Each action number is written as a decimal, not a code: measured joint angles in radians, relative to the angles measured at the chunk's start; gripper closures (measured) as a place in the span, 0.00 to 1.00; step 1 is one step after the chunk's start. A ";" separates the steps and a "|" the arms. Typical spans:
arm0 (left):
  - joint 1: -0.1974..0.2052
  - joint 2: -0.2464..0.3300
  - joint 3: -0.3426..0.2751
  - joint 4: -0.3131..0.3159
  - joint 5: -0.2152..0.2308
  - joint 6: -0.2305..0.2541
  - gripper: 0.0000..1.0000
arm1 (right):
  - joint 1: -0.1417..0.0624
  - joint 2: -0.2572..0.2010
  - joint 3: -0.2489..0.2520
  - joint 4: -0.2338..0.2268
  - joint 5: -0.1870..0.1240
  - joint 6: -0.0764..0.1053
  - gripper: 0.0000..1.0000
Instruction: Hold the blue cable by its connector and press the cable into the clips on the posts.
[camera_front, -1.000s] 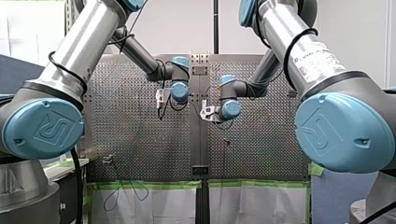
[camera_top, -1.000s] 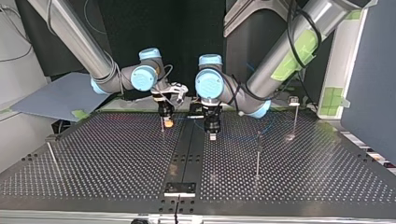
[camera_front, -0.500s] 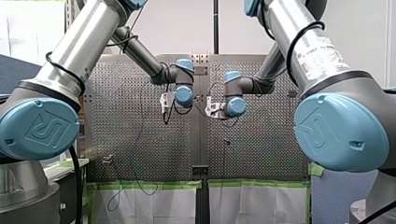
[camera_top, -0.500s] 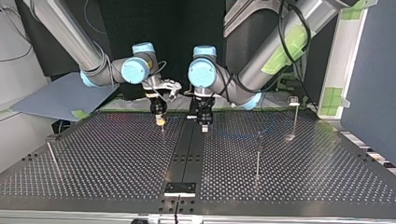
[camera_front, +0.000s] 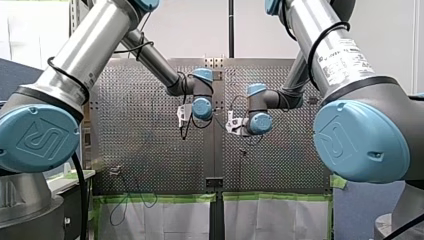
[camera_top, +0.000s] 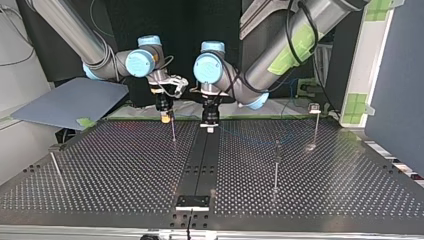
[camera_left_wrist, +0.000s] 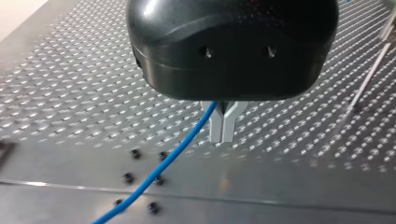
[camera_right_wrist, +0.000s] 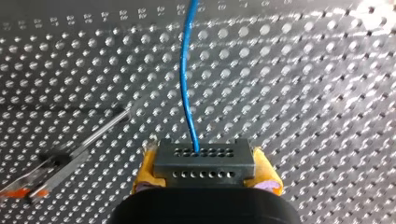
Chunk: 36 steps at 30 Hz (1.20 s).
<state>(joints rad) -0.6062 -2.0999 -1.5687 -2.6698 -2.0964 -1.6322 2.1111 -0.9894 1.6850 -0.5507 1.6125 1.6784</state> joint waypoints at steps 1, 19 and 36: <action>-0.004 -0.010 0.000 0.009 0.000 -0.003 0.99 | -0.002 0.000 0.008 -0.008 -0.001 0.003 1.00; -0.081 -0.147 0.000 0.140 -0.001 -0.071 0.99 | -0.048 0.003 0.153 -0.160 -0.016 0.002 1.00; -0.114 -0.178 0.000 0.216 0.003 -0.113 0.99 | -0.103 0.069 0.208 -0.290 -0.045 0.000 1.00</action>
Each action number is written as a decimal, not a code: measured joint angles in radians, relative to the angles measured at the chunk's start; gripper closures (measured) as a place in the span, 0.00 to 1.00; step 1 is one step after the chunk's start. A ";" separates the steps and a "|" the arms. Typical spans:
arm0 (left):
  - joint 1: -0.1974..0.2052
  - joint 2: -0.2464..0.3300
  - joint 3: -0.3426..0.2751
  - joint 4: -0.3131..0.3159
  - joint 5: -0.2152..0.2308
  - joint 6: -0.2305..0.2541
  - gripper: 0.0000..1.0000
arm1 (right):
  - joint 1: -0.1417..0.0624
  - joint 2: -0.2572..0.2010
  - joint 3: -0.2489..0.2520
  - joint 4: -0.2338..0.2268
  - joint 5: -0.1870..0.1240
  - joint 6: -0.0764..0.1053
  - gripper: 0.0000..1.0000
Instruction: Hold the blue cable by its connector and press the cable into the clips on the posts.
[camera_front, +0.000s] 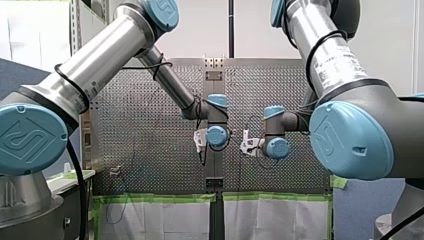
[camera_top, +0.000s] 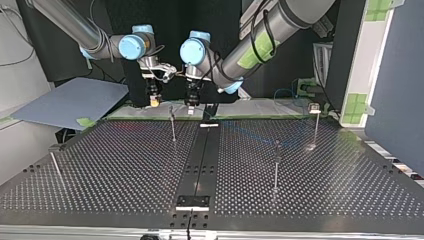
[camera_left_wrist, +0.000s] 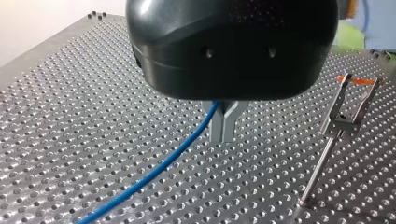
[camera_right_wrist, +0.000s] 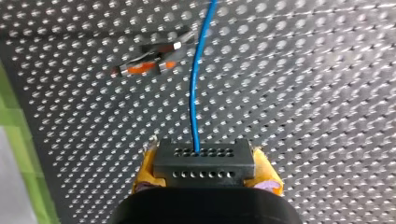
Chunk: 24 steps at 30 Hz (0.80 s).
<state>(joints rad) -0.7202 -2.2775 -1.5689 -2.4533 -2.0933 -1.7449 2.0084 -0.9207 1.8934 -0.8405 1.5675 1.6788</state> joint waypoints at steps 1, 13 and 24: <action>0.000 -0.005 0.000 0.006 0.002 0.000 0.99 | -0.003 0.008 0.000 -0.003 -0.002 0.000 1.00; -0.001 -0.110 0.000 0.040 0.016 0.010 0.99 | -0.018 0.039 -0.001 -0.026 -0.013 0.014 1.00; -0.002 -0.136 0.000 0.061 0.007 0.008 0.99 | -0.033 0.076 -0.001 -0.069 -0.081 -0.001 1.00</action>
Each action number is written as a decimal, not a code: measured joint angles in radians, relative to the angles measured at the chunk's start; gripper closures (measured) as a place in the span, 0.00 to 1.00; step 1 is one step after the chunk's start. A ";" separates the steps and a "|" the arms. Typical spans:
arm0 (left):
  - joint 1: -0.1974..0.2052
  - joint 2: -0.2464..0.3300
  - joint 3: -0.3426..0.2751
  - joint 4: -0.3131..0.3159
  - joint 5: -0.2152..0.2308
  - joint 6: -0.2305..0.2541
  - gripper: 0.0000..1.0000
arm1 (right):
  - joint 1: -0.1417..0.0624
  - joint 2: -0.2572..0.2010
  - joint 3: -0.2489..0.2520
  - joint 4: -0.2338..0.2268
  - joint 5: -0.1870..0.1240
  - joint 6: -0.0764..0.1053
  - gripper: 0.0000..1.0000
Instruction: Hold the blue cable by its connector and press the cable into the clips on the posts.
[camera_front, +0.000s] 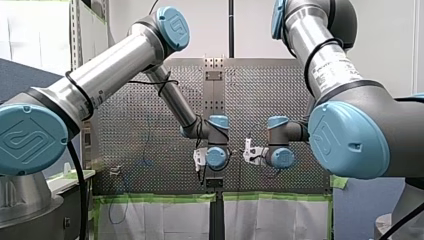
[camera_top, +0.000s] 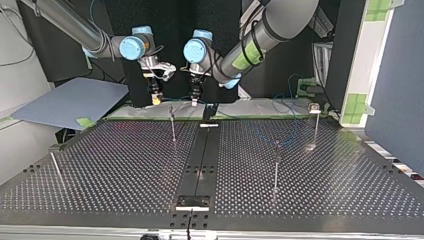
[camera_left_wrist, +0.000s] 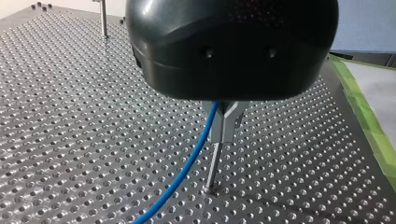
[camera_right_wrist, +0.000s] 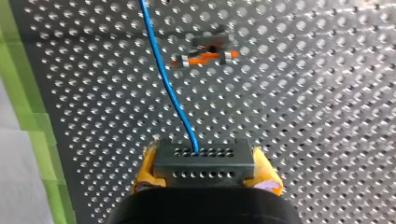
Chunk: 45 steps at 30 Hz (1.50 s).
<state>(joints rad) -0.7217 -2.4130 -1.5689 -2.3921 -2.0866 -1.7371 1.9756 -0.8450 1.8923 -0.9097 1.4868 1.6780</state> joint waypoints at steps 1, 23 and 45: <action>0.000 0.000 0.000 0.001 0.000 -0.001 0.99 | -0.002 0.004 0.000 -0.002 -0.006 -0.002 1.00; -0.004 -0.110 0.002 0.017 -0.005 -0.022 0.99 | -0.078 0.028 -0.003 -0.072 -0.101 0.006 1.00; -0.028 -0.113 0.138 -0.016 -0.032 -0.060 0.99 | -0.128 0.088 -0.079 -0.005 -0.133 0.003 1.00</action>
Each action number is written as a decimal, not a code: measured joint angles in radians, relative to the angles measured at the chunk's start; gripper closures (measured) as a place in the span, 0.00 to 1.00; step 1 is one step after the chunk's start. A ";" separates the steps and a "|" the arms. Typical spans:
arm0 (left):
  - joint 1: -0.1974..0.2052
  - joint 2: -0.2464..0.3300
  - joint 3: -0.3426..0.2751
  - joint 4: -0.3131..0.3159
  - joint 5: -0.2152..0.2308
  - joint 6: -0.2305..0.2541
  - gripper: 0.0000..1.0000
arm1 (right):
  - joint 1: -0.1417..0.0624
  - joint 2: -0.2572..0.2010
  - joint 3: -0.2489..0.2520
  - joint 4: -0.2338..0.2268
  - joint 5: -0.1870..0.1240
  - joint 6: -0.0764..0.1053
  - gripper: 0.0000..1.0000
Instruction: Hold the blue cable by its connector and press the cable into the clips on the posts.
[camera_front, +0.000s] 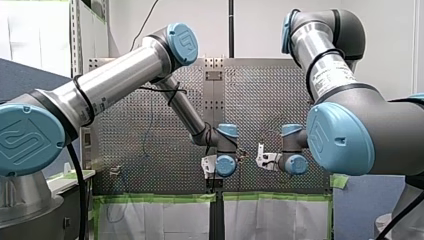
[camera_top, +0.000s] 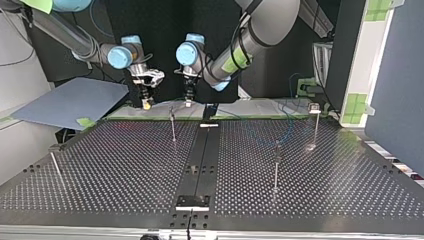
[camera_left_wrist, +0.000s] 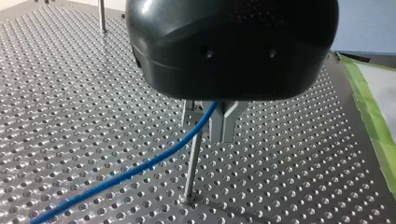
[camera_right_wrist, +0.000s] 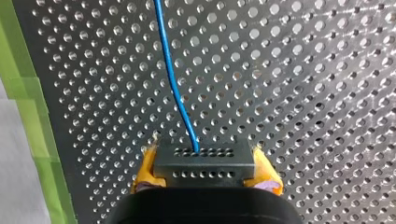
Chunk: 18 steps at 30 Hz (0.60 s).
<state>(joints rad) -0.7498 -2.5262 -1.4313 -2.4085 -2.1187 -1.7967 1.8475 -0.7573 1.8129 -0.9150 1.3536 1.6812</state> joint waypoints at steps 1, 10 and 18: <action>0.002 0.000 0.001 -0.003 0.004 0.000 0.99 | -0.002 0.000 -0.005 0.007 0.000 0.000 1.00; 0.005 -0.001 0.015 -0.013 0.034 -0.001 0.99 | -0.007 0.000 -0.053 0.044 -0.028 -0.001 1.00; 0.005 -0.001 0.063 -0.052 0.031 -0.001 0.99 | -0.014 0.000 -0.082 0.050 -0.053 0.004 1.00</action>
<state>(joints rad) -0.7452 -2.5268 -1.3680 -2.4603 -2.0875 -1.7981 1.8337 -0.7572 1.7307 -0.8655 1.3005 1.6853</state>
